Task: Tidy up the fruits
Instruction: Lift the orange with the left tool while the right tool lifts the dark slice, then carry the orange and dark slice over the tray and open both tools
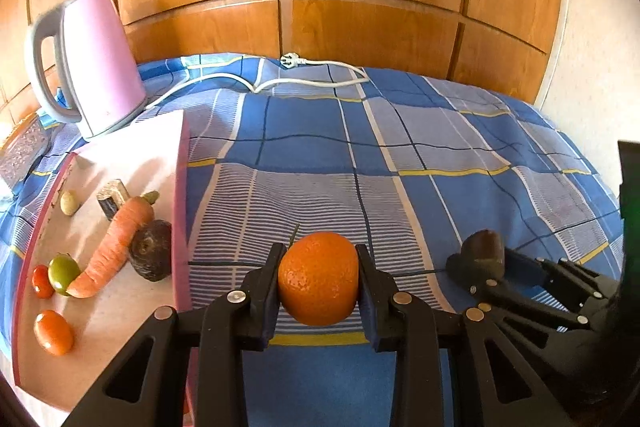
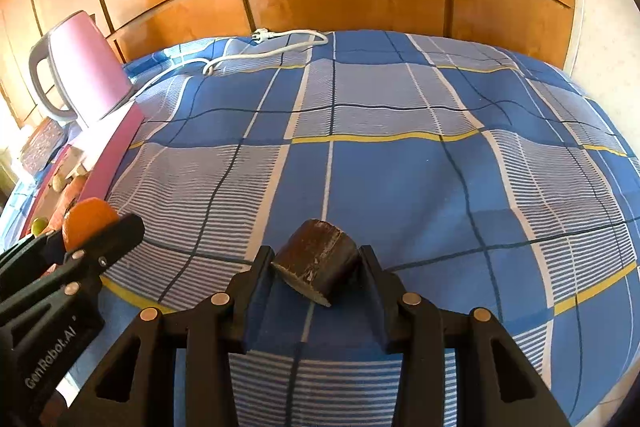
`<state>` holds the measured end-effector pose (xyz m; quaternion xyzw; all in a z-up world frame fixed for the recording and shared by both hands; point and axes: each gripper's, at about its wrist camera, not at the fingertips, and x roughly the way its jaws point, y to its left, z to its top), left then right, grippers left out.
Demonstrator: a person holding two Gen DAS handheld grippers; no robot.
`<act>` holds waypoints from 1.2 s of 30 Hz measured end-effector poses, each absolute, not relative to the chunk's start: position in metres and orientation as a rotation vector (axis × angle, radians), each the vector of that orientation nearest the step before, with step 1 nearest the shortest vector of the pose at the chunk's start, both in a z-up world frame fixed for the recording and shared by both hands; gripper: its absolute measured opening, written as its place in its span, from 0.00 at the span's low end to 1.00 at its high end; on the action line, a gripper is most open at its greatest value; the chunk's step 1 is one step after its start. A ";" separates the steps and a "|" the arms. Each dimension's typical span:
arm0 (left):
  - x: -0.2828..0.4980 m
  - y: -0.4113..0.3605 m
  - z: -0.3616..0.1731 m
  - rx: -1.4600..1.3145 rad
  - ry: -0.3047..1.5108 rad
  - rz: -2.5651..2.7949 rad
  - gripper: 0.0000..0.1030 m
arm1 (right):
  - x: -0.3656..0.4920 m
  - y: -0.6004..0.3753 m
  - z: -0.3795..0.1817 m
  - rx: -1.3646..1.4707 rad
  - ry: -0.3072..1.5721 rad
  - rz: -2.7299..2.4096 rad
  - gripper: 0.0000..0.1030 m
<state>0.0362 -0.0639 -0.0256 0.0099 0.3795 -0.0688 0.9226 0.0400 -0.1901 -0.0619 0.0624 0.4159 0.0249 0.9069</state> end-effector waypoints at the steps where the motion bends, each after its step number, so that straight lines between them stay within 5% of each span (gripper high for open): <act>1: 0.036 -0.063 -0.024 0.018 0.776 -0.142 0.32 | 0.039 -0.189 -0.062 0.131 0.861 0.056 0.42; 17: 0.031 -0.014 0.002 -0.074 0.737 -0.070 0.32 | 0.041 -0.167 -0.057 0.110 0.895 0.132 0.42; 36: 0.037 0.132 0.018 -0.296 0.706 0.199 0.32 | 0.053 -0.081 -0.003 0.014 0.840 0.477 0.42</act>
